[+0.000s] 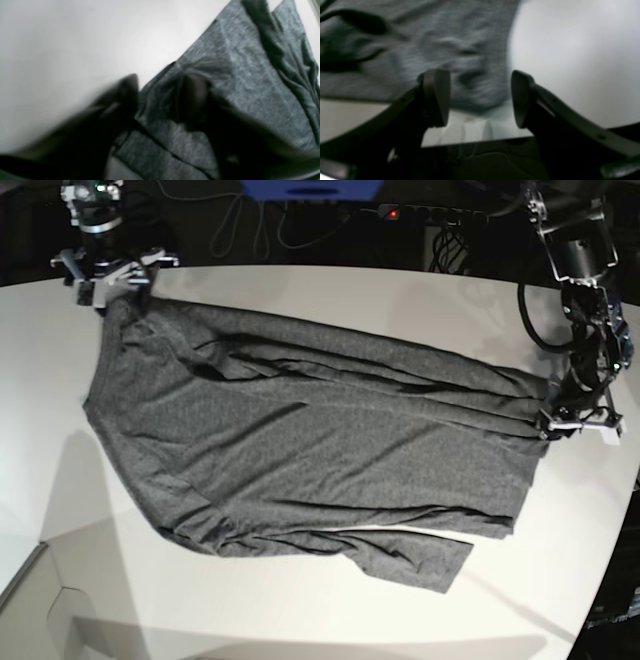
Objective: Layout the t-shirt on the table in an organized manner, then fold the t-shirt properly
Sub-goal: 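Lower the folded edge and regrasp it with both grippers, then pull the folded edge apart with both grippers to straighten it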
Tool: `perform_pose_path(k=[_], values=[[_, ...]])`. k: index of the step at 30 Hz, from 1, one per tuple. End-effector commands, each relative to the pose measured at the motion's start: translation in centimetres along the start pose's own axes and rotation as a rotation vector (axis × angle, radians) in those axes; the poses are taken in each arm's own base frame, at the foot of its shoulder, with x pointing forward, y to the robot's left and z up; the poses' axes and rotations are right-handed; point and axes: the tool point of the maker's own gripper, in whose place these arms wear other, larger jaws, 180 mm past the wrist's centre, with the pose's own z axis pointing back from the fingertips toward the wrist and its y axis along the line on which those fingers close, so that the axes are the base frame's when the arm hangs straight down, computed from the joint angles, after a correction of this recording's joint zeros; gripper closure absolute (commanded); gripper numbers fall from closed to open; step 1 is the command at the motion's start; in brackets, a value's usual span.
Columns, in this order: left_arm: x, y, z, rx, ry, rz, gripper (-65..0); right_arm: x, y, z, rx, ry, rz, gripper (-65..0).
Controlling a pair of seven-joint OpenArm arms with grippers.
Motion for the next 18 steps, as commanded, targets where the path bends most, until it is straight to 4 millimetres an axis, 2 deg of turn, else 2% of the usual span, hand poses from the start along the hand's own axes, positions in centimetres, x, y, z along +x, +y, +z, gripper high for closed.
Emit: perform_pose_path(k=[1, 6, 8, 11, 15, 18], values=[[-3.9, 1.3, 0.0, 0.055, 0.14, 0.007, -18.6, 0.9, 0.6, 0.1, 0.02, -0.036, -0.002, -38.9], [-4.0, 1.2, 0.0, 0.051, 0.146, 0.013, -5.5, -0.3, 3.8, -1.3, 0.106, -0.011, -0.021, -38.9], [-3.7, 1.4, 0.1, 0.053, 0.143, 0.014, 0.0, -0.4, 4.1, -2.3, 0.113, -0.008, -0.03, -38.9], [-4.0, 2.1, 0.5, 0.064, 0.145, 0.006, -0.4, -0.4, 4.3, -3.4, 0.116, -0.011, -0.042, -38.9], [-3.6, 1.6, 1.1, 0.018, 0.135, -0.049, -0.1, -0.5, 4.0, -4.6, 0.114, -0.005, -0.041, -38.9], [-3.0, 0.8, 1.8, -0.062, 0.124, -0.141, -0.1, -1.0, 3.6, -4.6, 0.111, 0.009, -0.031, -38.9]])
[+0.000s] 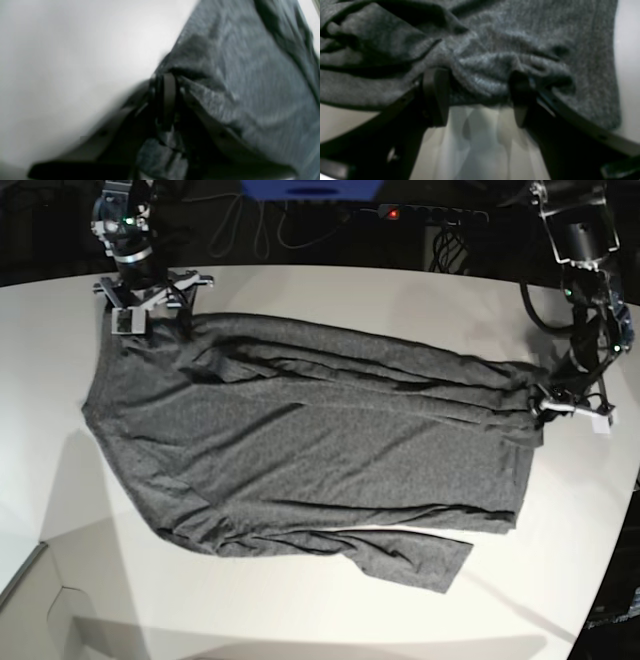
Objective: Layout the t-shirt on the table in an organized manner, then fold the t-shirt properly
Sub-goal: 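Pull the folded edge apart with both grippers to straighten it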
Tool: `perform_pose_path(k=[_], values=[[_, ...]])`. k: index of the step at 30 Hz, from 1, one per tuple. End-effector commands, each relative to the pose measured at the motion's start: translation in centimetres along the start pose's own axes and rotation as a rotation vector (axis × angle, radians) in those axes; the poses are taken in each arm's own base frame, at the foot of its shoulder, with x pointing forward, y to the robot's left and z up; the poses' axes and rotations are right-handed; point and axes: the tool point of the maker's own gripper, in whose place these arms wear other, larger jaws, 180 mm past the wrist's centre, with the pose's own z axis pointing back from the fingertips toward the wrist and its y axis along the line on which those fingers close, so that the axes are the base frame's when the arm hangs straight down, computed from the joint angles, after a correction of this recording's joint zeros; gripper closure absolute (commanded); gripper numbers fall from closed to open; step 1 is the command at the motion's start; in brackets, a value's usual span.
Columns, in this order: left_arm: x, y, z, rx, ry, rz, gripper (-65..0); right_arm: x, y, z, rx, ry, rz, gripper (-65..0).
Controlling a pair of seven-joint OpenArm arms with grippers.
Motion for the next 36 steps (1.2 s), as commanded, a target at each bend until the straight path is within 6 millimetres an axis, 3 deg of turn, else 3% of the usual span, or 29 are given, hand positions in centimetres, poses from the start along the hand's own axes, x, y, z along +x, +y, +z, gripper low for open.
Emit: perform_pose_path(k=[1, 5, 11, 17, 23, 29, 32, 36], values=[[-1.1, 0.9, 0.4, 0.032, 0.068, -0.043, -0.1, -0.2, -0.2, 0.4, -0.006, 0.005, 0.002, -38.7], [-1.6, 0.7, 1.1, 0.007, 0.071, -0.085, -0.1, -1.4, -1.5, 2.0, -0.032, 0.037, 0.019, -38.6], [-0.6, 3.4, 3.5, 0.058, 0.048, -0.041, -0.1, -3.0, -2.3, 4.2, -0.031, 0.088, 0.06, -38.5], [-0.1, 5.0, 4.6, 0.092, 0.056, 0.008, -0.1, -0.1, -3.3, 5.9, -0.068, -0.044, 0.075, -38.5], [0.0, 5.1, 4.6, 0.094, 0.052, 0.005, -0.1, 0.6, -3.5, 4.7, -0.072, -0.072, 0.07, -38.9], [-0.2, 5.1, 4.6, 0.094, 0.054, 0.006, -0.1, -0.7, -4.6, 2.4, -0.081, -0.042, 0.051, -38.9], [0.0, 5.2, 4.7, 0.096, 0.053, 0.003, -0.1, -1.1, -6.2, 2.2, -0.12, -0.034, 0.039, -38.9], [0.3, 5.1, 4.7, 0.096, 0.047, 0.003, -0.1, -1.4, -6.7, 1.9, -0.131, -0.026, 0.033, -37.3]])
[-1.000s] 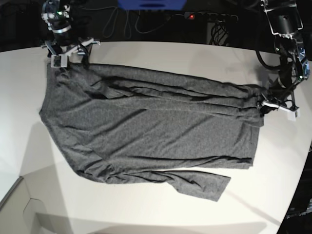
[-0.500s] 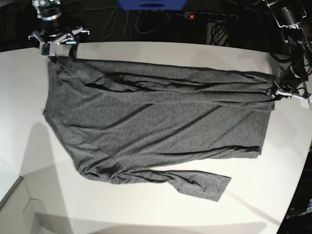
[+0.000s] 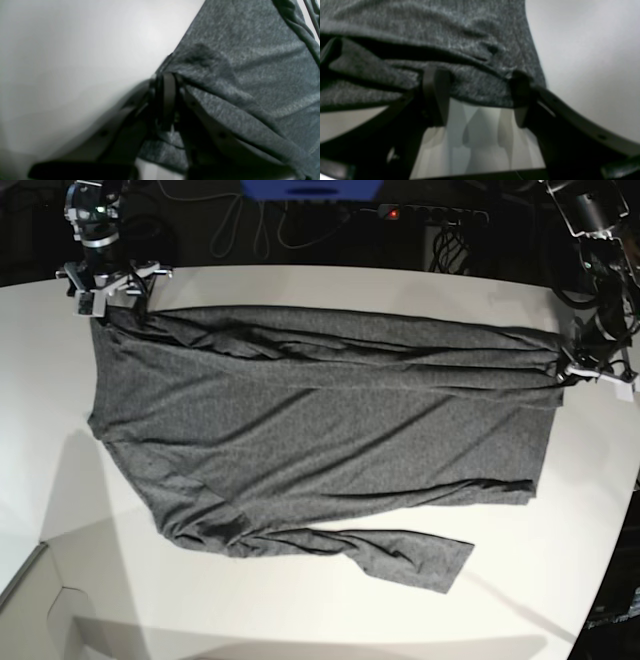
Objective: Layout the t-shirt on the table in an organized manner, then fold the t-shirt properly
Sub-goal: 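Pull the folded edge apart with both grippers to straighten it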
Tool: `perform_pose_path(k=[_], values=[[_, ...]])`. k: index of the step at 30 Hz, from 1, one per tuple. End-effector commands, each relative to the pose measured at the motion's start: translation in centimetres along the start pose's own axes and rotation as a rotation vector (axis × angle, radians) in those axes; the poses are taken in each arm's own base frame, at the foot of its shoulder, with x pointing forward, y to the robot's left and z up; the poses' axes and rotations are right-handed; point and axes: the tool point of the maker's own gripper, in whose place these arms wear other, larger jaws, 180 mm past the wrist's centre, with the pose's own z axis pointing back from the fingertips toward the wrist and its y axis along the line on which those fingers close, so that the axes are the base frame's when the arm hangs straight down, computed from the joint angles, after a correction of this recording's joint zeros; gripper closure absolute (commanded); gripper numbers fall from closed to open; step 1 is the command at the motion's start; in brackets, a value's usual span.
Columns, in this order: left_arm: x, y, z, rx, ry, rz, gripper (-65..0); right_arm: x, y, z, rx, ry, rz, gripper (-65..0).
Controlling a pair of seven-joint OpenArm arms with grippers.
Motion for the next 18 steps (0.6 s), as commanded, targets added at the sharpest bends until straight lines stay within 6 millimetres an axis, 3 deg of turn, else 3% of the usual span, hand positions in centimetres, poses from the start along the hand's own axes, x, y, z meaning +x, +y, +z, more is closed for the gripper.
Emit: perform_pose_path(k=[1, 3, 8, 18], values=[[0.8, 0.8, 0.4, 0.032, 0.0, -0.022, -0.1, -0.1, -0.7, 0.3, -0.012, 0.01, 0.009, -34.9], [0.8, 0.8, 0.4, 0.032, 0.0, -0.022, -0.1, -0.3, -1.0, 0.5, -0.013, 0.017, 0.022, -27.4], [0.7, 0.7, 0.4, 0.028, 0.004, -0.017, -0.1, -0.5, -1.2, 0.6, -0.015, 0.023, 0.024, -0.2], [1.5, 1.0, 1.5, 0.039, -0.008, -0.06, -0.1, -0.2, -1.3, 1.3, -0.012, 0.018, 0.043, 0.0]])
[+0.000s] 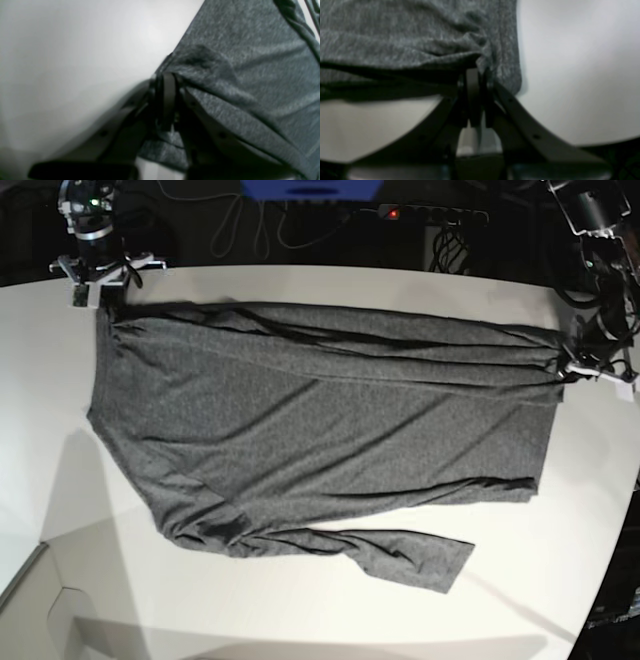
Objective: Layout the t-shirt on the table in an organized manner, then fold the t-shirt properly
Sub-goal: 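Pull the folded edge apart with both grippers to straighten it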
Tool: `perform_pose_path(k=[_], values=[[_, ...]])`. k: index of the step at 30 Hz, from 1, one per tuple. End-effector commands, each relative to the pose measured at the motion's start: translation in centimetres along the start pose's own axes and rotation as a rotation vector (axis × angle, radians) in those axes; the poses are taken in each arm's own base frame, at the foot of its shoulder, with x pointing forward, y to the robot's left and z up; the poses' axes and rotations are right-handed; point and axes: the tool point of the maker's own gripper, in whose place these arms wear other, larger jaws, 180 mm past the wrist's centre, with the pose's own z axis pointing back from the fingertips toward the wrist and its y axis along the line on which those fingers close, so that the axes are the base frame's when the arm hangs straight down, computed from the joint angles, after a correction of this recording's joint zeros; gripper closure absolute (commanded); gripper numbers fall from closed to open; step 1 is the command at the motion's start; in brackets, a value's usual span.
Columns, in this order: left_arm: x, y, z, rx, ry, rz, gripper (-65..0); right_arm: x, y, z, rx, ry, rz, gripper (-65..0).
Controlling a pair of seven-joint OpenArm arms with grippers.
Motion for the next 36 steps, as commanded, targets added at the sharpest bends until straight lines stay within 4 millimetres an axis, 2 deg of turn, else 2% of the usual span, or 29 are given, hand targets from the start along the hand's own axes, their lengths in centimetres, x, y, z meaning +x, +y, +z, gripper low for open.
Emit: perform_pose_path(k=[1, 8, 12, 15, 18, 24, 26, 33, 34, 36], values=[[1.5, 0.6, 1.0, 0.024, -0.037, -0.033, -0.1, 0.2, -0.3, 0.5, -0.003, -0.001, 0.017, 0.0], [2.2, -0.2, 2.7, 0.019, -0.069, -0.106, -0.1, 1.3, -0.6, 2.3, 0.007, -0.017, 0.067, 0.0], [3.0, 1.3, 4.0, 0.052, -0.107, -0.081, -0.1, 2.2, -1.5, 3.2, -0.019, -0.038, 0.083, 0.0], [2.6, 2.3, 4.5, 0.073, -0.09, -0.066, -0.1, 2.2, -2.1, 3.5, -0.035, -0.036, 0.09, 0.0], [2.5, 3.1, 5.0, 0.09, -0.073, -0.046, -0.1, 2.2, -2.2, 3.6, -0.035, -0.033, 0.092, 0.0], [2.3, 3.3, 5.0, 0.092, -0.067, -0.038, -0.1, 1.7, -1.7, 3.5, -0.024, -0.021, 0.086, 0.0], [2.2, 3.4, 5.0, 0.093, -0.064, -0.035, -0.1, 1.6, -0.9, 3.3, -0.003, -0.019, 0.083, 0.0], [2.2, 3.2, 4.9, 0.09, -0.066, -0.034, -0.1, 2.3, -0.5, 2.7, 0.007, -0.04, 0.082, 0.0], [2.3, 3.2, 4.8, 0.089, -0.068, -0.034, -0.1, 2.5, -0.4, 2.5, 0.006, -0.044, 0.08, -0.6], [2.2, 3.2, 4.8, 0.088, -0.067, -0.032, -0.1, 2.2, -0.6, 2.3, 0.003, -0.037, 0.075, -6.5]])
